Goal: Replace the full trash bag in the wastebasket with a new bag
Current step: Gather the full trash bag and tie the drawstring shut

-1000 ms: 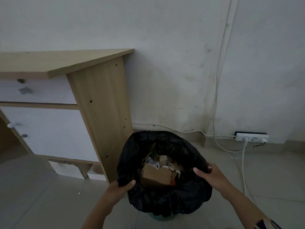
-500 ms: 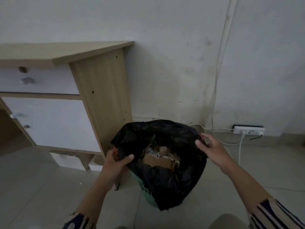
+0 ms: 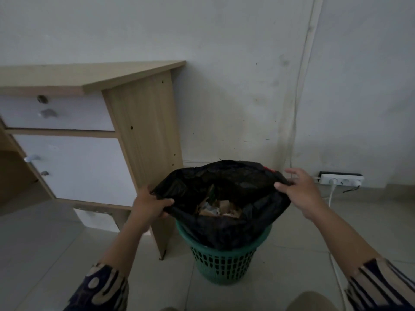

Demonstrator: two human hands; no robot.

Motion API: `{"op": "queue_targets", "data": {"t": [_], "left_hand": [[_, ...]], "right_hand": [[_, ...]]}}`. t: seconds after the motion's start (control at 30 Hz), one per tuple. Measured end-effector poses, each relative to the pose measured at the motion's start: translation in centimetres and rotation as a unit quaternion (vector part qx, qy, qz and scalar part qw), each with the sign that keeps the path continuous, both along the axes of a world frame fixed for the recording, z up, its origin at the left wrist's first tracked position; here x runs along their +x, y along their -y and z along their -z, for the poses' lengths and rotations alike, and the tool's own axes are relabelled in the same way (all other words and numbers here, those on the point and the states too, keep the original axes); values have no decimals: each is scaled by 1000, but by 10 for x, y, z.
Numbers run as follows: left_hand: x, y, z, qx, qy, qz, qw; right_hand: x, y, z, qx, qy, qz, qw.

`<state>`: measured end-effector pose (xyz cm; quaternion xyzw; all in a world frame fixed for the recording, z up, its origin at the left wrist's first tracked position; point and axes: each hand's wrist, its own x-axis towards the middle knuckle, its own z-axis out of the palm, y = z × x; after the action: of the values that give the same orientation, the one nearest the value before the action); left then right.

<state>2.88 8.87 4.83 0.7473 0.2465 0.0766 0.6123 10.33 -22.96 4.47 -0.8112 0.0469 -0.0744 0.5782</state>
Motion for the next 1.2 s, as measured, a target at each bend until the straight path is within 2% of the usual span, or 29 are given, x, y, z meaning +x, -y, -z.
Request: {"op": "queue_targets", "data": {"t": [0.13, 0.2, 0.27, 0.33, 0.4, 0.47, 0.5, 0.6, 0.67, 0.73, 0.8, 0.9, 1.0, 1.03, 1.13, 1.2], "left_hand": [[0, -5, -31, 38, 75, -80, 993], [-6, 8, -40, 179, 86, -67, 978], [-11, 29, -39, 289, 84, 48, 952], [-14, 53, -27, 313, 74, 204, 925], [-13, 73, -8, 373, 54, 323, 868], [-8, 86, 5, 430, 36, 374, 821], [-6, 88, 8, 441, 42, 377, 814], [4, 82, 2, 422, 119, 348, 829], [12, 76, -8, 377, 155, 312, 858], [20, 69, -20, 350, 188, 231, 888], [28, 64, -31, 370, 186, 159, 896], [30, 74, -40, 400, 153, 160, 889], [26, 110, -53, 378, 152, 224, 885], [25, 124, -54, 392, 139, 254, 873], [28, 153, -48, 495, 92, 327, 800], [35, 158, -40, 503, 56, 363, 783]], "right_hand": [[17, 5, -31, -1, 50, 30, 998], [21, 4, -38, 21, 53, 11, 998], [25, 1, -41, 19, 56, -4, 998], [27, -3, -41, 5, 64, -3, 998], [27, -6, -40, 3, 68, 2, 998], [27, -7, -40, 8, 66, -3, 998], [27, -6, -39, 11, 62, -8, 998], [28, -1, -38, 3, 55, -16, 998], [30, 1, -39, 5, 59, -18, 998], [29, 3, -43, 5, 51, -39, 998], [28, 4, -46, -24, 30, -77, 996], [25, 6, -45, -56, -16, -125, 990], [28, 5, -45, -80, -58, -135, 986], [30, 5, -46, -98, -64, -133, 984], [44, 4, -50, -152, -72, -139, 976], [55, 2, -51, -188, -83, -147, 967]]}}
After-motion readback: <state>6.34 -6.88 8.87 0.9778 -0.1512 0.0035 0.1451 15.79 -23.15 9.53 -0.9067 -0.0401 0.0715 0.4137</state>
